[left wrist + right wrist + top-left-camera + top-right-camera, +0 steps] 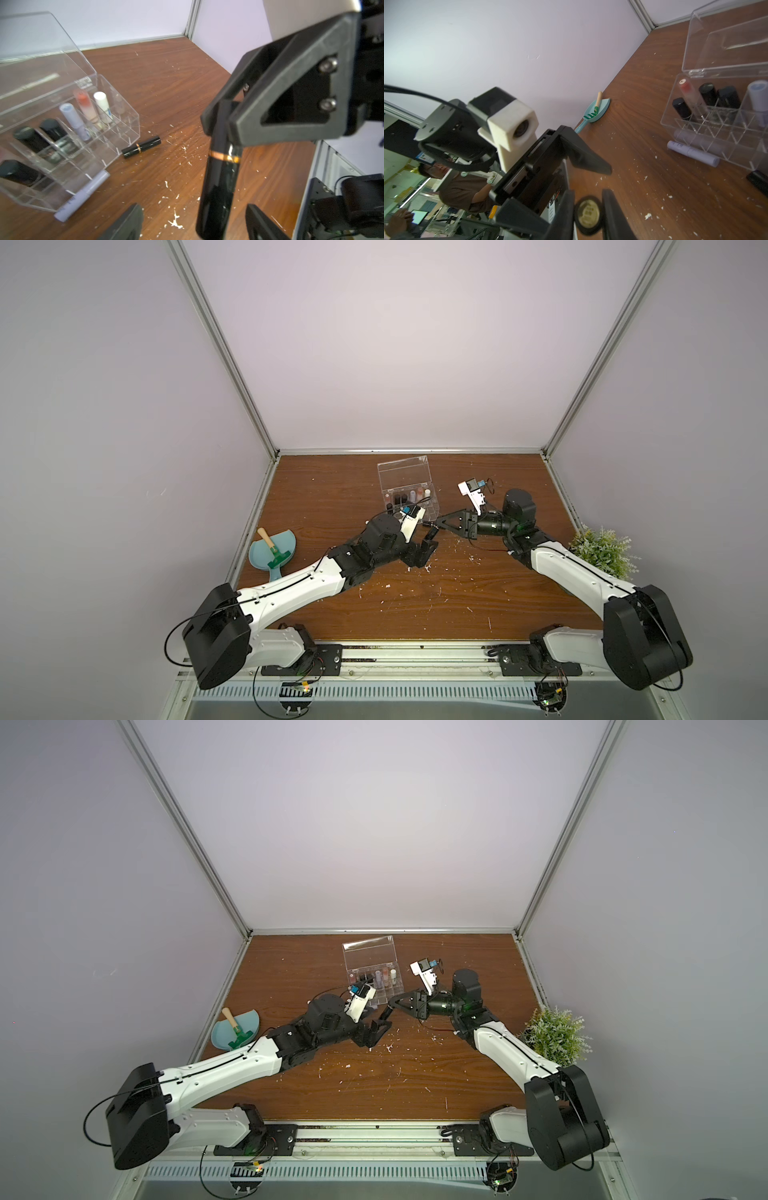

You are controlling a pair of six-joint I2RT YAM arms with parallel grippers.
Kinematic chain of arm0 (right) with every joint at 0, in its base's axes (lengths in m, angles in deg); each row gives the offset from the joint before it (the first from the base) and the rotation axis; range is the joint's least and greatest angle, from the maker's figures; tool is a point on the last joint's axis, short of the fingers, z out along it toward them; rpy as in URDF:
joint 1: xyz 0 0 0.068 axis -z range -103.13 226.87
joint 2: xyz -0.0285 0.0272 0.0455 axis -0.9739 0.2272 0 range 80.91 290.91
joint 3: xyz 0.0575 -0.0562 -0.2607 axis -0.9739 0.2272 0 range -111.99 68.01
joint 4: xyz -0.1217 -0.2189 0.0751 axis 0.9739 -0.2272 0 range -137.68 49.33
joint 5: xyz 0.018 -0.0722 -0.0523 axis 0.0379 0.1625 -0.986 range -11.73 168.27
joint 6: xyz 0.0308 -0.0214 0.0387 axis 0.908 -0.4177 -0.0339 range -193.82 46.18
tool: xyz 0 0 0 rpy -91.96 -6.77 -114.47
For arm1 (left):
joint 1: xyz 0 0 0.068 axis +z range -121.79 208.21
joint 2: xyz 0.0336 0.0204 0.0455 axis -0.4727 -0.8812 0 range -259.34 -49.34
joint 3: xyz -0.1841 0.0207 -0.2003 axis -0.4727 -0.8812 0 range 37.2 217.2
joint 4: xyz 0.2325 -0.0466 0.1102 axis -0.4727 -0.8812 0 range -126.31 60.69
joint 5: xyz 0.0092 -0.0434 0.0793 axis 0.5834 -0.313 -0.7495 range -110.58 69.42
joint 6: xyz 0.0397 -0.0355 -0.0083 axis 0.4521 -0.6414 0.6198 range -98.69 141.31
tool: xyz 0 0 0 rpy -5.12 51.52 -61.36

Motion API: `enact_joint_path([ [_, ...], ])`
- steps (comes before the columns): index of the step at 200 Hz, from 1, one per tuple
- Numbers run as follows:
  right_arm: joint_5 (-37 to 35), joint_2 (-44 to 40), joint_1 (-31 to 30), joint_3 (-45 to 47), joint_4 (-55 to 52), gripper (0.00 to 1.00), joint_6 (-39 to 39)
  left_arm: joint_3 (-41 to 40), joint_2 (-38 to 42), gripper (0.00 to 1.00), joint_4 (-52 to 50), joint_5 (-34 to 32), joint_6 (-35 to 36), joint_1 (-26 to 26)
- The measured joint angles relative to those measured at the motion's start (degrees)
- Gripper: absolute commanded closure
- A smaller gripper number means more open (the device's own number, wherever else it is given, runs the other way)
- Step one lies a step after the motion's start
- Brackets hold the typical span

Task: Arrange the lipsticks in the organizer
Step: Pick up the lipstick at the center of the board, then place the lipstick in the storage box.

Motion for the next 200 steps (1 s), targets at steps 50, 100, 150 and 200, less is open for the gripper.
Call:
enact_joint_path([
  [50, -10.8, 9.3, -2.7, -11.5, -7.0, 0.88, -6.9, -4.6, 9.2, 0.06, -1.5, -11.5, -1.7, 0.1],
  [100, -27.8, 19.8, -10.3, -18.3, -7.4, 0.89, -12.2, -10.1, 14.8, 0.05, -3.0, -18.7, -4.7, 3.9],
  [150, -43.6, 24.6, -16.4, -23.5, -8.0, 0.88, -18.6, -12.6, 18.1, 0.02, -3.2, -21.1, -5.9, 6.3],
  [200, -53.0, 27.8, -19.6, -26.6, -5.7, 0.89, -23.6, -13.5, 18.7, 0.02, -3.9, -21.6, -5.9, 7.1],
])
